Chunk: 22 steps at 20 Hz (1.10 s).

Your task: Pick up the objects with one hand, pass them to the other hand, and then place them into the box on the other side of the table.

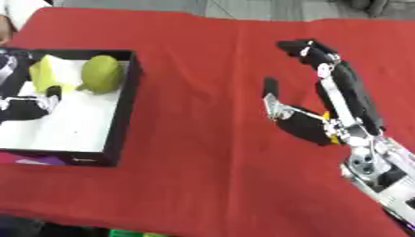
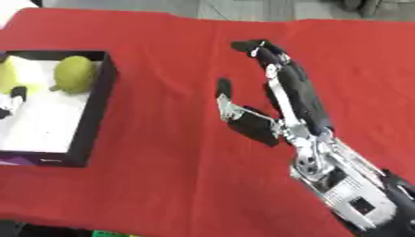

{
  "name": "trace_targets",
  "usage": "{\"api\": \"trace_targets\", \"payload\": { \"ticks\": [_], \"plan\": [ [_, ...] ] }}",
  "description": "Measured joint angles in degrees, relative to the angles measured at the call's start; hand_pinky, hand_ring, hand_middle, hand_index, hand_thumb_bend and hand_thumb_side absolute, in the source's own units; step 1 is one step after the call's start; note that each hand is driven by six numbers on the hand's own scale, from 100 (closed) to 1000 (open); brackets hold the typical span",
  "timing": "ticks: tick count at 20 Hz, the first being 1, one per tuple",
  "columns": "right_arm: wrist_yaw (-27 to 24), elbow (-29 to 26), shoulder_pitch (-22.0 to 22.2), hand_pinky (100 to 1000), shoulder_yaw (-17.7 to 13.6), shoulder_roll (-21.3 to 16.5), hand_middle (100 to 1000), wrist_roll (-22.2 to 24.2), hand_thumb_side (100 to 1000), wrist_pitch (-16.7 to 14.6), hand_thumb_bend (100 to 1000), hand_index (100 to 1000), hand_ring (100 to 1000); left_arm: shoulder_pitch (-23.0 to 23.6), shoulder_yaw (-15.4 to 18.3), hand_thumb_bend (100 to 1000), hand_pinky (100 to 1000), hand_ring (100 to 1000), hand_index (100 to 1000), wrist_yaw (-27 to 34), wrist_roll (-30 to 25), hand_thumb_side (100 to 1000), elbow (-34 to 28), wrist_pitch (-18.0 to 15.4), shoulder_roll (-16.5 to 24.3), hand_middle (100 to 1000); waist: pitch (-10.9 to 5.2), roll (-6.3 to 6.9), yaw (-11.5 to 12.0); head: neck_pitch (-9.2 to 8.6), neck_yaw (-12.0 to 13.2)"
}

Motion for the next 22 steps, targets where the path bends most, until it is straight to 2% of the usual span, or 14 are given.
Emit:
{"api": "trace_targets", "payload": {
  "ticks": [1, 2, 4, 8, 10, 12, 15, 16, 17, 18, 19, 20, 22],
  "plan": [
    [-0.01, 0.00, 0.03, 820, 0.00, 0.00, 784, -0.04, 375, -0.04, 100, 848, 819, -0.11, 0.00, 237, 858, 784, 806, -0.69, -1.28, 172, 0.82, 0.04, -0.05, 690, 0.03, 0.00, 0.00, 0.00, 0.00],
    [-0.02, 0.00, 0.21, 820, 0.00, 0.00, 783, -0.05, 379, -0.05, 100, 848, 819, -0.29, 0.00, 271, 870, 809, 837, -1.35, -2.77, 241, 1.58, 0.15, -0.27, 720, 0.05, 0.00, 0.01, 0.00, -0.01],
    [-0.03, 0.00, 0.50, 820, 0.01, 0.01, 783, -0.06, 382, -0.03, 100, 848, 819, -0.62, 0.01, 313, 883, 834, 863, -2.78, -5.74, 316, 3.02, 0.40, -0.72, 749, 0.08, 0.01, 0.01, 0.00, -0.08],
    [-0.04, 0.00, 0.50, 821, 0.02, 0.02, 783, -0.02, 384, 0.06, 100, 847, 818, -1.19, 0.09, 500, 908, 854, 872, -5.17, -9.51, 578, 4.70, 0.42, -1.35, 762, 0.08, 0.01, 0.04, 0.00, -0.30],
    [-0.05, 0.00, 0.50, 821, 0.02, 0.02, 782, 0.01, 383, 0.11, 100, 847, 818, -1.40, 0.24, 546, 911, 857, 873, -6.14, -10.25, 617, 4.92, 0.14, -1.51, 763, 0.08, 0.02, 0.04, 0.01, -0.40],
    [-0.06, 0.00, 0.50, 822, 0.02, 0.02, 783, 0.00, 382, 0.12, 100, 848, 818, -1.42, 0.41, 558, 914, 858, 876, -6.72, -10.57, 614, 4.95, -0.20, -1.51, 764, 0.08, 0.03, 0.07, 0.02, -0.48],
    [-0.13, 0.00, 0.52, 822, 0.02, 0.02, 783, -0.01, 380, 0.14, 100, 848, 817, -1.43, 0.45, 507, 911, 855, 872, -7.12, -10.52, 560, 5.04, -0.49, -1.51, 762, 0.08, 0.05, 0.07, 0.02, -0.68],
    [-0.13, 0.00, 0.57, 822, 0.02, 0.02, 783, 0.00, 377, 0.15, 100, 848, 816, -1.43, 0.48, 446, 908, 851, 869, -7.14, -10.39, 528, 5.05, -0.59, -1.51, 759, 0.08, 0.05, 0.07, 0.03, -0.76],
    [-0.13, 0.00, 0.73, 823, 0.02, 0.02, 784, 0.01, 372, 0.16, 100, 849, 816, -1.43, 0.58, 342, 905, 847, 866, -7.14, -10.16, 481, 4.99, -0.63, -1.52, 757, 0.08, 0.06, 0.07, 0.04, -0.90],
    [-0.13, 0.00, 0.88, 824, 0.01, 0.02, 785, 0.03, 363, 0.20, 100, 851, 816, -1.43, 0.78, 175, 897, 837, 863, -7.05, -9.79, 398, 4.77, -0.61, -1.53, 755, 0.08, 0.06, 0.07, 0.05, -1.19],
    [-0.13, 0.00, 0.98, 824, 0.00, 0.02, 786, 0.10, 361, 0.29, 100, 852, 816, -1.43, 1.07, 100, 884, 824, 857, -6.84, -9.22, 365, 4.35, -0.51, -1.55, 754, 0.08, 0.06, 0.07, 0.07, -1.57],
    [-0.09, 0.00, 1.00, 825, -0.11, -0.01, 790, 0.24, 369, 0.46, 100, 854, 818, -1.41, 1.44, 100, 867, 804, 864, -6.37, -8.42, 360, 3.64, -0.40, -1.66, 779, 0.08, 0.06, 0.07, 0.09, -2.04],
    [-0.01, 0.00, 1.26, 830, -0.72, -0.28, 803, 0.79, 394, 1.03, 100, 860, 827, -1.14, 2.17, 100, 864, 791, 854, -4.25, -5.88, 498, 1.03, -0.82, -1.94, 792, 0.08, 0.03, 0.07, 0.15, -2.96]
  ]
}}
